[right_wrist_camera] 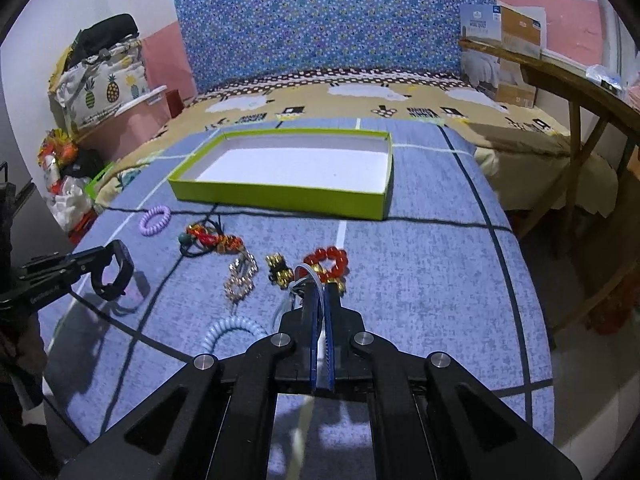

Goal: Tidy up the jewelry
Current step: 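Carry the black band and grey coil with both tools into the lime-green box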

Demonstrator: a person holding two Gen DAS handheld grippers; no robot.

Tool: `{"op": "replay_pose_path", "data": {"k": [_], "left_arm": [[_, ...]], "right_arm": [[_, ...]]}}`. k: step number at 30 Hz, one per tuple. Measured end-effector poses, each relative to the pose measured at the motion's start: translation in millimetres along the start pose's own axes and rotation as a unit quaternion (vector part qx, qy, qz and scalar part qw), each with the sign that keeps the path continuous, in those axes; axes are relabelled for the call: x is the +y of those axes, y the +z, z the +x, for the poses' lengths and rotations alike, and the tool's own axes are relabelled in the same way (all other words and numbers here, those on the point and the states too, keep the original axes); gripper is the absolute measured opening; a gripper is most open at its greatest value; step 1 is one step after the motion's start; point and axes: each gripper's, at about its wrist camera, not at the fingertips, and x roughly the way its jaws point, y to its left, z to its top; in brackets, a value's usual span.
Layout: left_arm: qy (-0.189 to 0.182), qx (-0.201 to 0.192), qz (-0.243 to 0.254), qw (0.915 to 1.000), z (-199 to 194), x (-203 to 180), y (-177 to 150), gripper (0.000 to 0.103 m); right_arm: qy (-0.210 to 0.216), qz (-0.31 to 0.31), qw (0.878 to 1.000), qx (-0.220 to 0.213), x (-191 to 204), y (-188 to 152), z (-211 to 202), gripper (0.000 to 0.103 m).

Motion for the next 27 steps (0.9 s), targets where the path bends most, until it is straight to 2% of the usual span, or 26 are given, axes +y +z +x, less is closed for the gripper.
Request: {"op": "replay_pose_path", "data": {"k": [11,22,27], "left_arm": [[0.001,-0.015,0.013,0.9998,15,-9,44,0.006],[0.014,-0.037,0.025,0.9989,56,-10,112,0.006],[0.027,-0.026,0.027,0.9989,88,-5,138,0.006]], "right_arm": [[0.016,-0.017,0.999,-0.026,4,39,11,0.003],[0.016,0.003,1.000,-0.024,-23,97,63,0.003],[0.022,0.017,1.000,-0.009,-37,119,96,0.003]]}}
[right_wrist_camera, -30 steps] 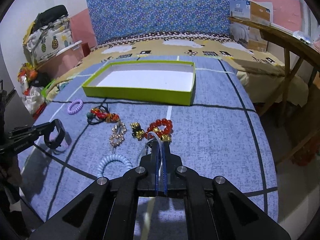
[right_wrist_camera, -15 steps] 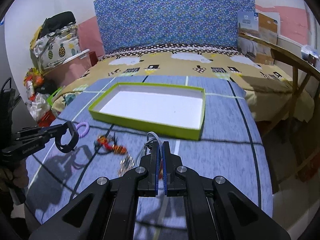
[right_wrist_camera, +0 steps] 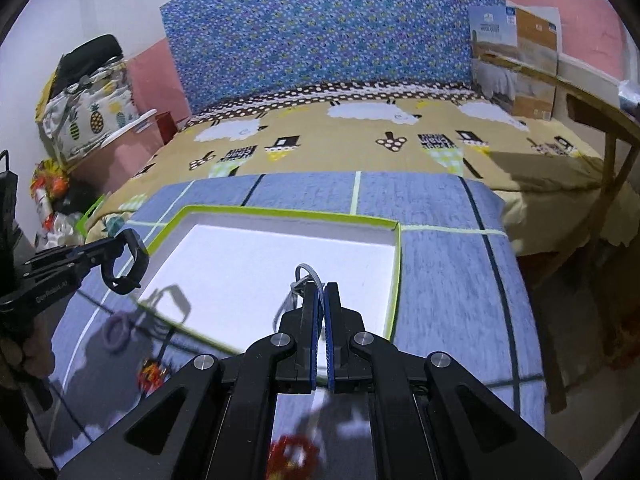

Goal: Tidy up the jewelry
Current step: 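Carry the black band and grey coil with both tools into the lime-green box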

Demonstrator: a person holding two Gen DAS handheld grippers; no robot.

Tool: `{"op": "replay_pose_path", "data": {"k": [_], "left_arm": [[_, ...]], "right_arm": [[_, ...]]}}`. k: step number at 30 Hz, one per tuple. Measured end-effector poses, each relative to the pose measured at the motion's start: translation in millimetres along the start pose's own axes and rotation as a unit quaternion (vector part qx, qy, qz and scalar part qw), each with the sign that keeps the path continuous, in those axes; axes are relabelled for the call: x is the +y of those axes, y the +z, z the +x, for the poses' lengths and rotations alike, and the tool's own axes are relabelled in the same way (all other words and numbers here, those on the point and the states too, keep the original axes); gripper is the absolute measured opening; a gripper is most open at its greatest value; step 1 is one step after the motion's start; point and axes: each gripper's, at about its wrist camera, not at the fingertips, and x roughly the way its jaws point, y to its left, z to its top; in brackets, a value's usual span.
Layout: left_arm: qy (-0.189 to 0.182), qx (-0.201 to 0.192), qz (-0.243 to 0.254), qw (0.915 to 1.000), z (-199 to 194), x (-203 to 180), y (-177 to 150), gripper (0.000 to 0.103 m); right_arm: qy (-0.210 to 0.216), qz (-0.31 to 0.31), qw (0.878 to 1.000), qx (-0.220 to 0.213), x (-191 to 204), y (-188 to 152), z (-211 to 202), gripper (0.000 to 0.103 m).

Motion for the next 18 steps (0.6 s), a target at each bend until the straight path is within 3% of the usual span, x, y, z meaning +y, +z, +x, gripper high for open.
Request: {"op": "replay_pose_path", "data": {"k": [8,15,16,18], "left_arm": [[0.017,0.041,0.002,0.9990,50,3,7,0.007],[0.018,0.068,-0.002,0.9975,68,0,-2,0.007],[0.016,0.069,-0.003,0.9975,69,1,-1,0.007],[0.013,0.068,-0.007,0.9976,69,2,-2,0.007]], "right_arm": [[-0.003,0.040,0.998,0.048,-22,4,52,0.003],[-0.008,0.041,0.997,0.065,-23,-3,64,0.004],[-0.011,0.038,0.997,0.065,-22,-3,64,0.005],[-0.013,0.032,0.997,0.062,-21,-3,61,0.020]]}}
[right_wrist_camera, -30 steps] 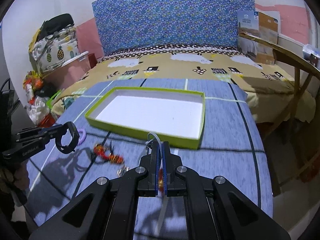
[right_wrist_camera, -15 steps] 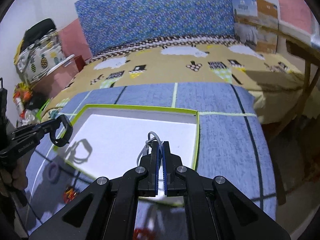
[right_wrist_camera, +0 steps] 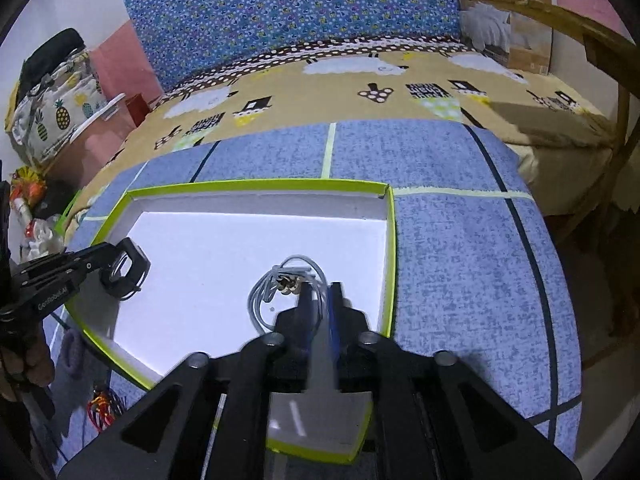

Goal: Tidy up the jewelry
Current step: 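Carry the black band and grey coil with both tools into the lime-green box, then open both tools to drop the band and coil inside the box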

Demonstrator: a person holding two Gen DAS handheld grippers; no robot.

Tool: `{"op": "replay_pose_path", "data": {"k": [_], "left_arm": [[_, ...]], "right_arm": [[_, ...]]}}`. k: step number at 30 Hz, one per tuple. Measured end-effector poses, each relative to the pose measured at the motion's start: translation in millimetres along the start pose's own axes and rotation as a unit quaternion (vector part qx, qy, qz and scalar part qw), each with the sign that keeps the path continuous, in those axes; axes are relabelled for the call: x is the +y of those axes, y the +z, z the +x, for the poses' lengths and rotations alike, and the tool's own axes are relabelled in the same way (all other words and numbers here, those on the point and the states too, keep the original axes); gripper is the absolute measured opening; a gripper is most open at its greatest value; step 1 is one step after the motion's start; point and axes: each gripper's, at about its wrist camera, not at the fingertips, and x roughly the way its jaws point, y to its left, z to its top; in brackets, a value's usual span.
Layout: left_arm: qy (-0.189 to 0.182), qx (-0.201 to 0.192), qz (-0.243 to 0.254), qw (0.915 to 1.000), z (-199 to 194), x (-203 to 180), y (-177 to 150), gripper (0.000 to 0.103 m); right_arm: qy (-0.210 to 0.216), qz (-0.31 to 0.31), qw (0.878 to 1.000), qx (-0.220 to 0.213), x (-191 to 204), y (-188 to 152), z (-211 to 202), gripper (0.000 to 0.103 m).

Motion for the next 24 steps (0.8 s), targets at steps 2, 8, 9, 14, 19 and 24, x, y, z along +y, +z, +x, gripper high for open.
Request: {"op": "replay_pose_path", "data": {"k": [2,8,9,14,19,24], "left_arm": [[-0.003,0.000,-0.003,1.0000,-1,1,-1,0.007],[-0.011,-0.006,-0.007,0.9999,-10,2,-2,0.007],[-0.014,-0.011,-0.006,0.9998,-14,2,-3,0.008],[-0.025,-0.030,0.001,0.9992,-39,2,-10,0.009],[-0.039,-0.059,-0.003,0.9975,-73,5,-29,0.025],[-0.050,-0.082,-0.003,0.9954,-104,5,-54,0.029]], "right_arm": [[0.000,-0.003,1.000,-0.003,2,0,-2,0.028],[-0.005,-0.019,1.000,-0.013,10,-5,-14,0.034],[-0.003,-0.020,1.000,-0.016,10,-7,-18,0.034],[0.000,-0.022,0.999,-0.036,14,-18,-43,0.034],[0.008,-0.021,0.998,-0.064,20,-38,-77,0.034],[0.011,-0.029,0.997,-0.077,28,-64,-105,0.034]]}}
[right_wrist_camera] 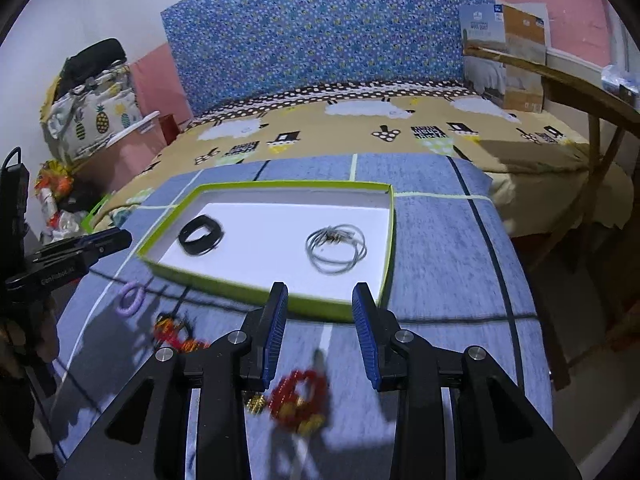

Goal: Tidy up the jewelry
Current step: 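Open both tools to drop the band and coil inside the box, then withdraw both open tools from the box back over the jewelry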

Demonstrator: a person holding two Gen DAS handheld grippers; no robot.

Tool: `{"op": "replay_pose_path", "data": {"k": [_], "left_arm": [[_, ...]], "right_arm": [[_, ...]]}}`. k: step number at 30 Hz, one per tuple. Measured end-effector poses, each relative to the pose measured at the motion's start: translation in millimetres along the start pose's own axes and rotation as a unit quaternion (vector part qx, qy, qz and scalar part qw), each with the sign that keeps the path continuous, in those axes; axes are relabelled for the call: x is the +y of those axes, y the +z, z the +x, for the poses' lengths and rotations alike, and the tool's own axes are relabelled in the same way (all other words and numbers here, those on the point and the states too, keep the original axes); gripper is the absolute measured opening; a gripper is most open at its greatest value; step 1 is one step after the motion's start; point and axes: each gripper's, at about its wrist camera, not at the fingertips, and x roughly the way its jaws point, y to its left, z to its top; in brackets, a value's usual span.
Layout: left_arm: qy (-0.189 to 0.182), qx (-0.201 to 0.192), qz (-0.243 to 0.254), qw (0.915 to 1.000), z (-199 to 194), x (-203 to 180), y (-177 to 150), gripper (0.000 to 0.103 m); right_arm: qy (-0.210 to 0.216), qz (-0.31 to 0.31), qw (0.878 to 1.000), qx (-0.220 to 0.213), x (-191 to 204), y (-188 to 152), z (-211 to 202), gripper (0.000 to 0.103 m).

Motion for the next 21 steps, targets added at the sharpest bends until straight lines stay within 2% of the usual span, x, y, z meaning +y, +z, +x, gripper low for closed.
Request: {"op": "replay_pose_path", "data": {"k": [8,15,21], "left_arm": [[-0.012,0.004,0.006,0.9999,-32,-5,-41,0.029],[-0.022,0.006,0.015,0.9996,-54,-11,-67,0.029],[-0.031,0.008,0.004,0.9995,-63,-9,-82,0.029]], "right_arm": [[0.004,-0.007,1.000,-0.005,14,-34,-37,0.034],[0.001,-0.020,1.000,0.003,26,-62,-54,0.034],[0.007,-0.019,1.000,0.009,30,-75,-60,0.034]]}}
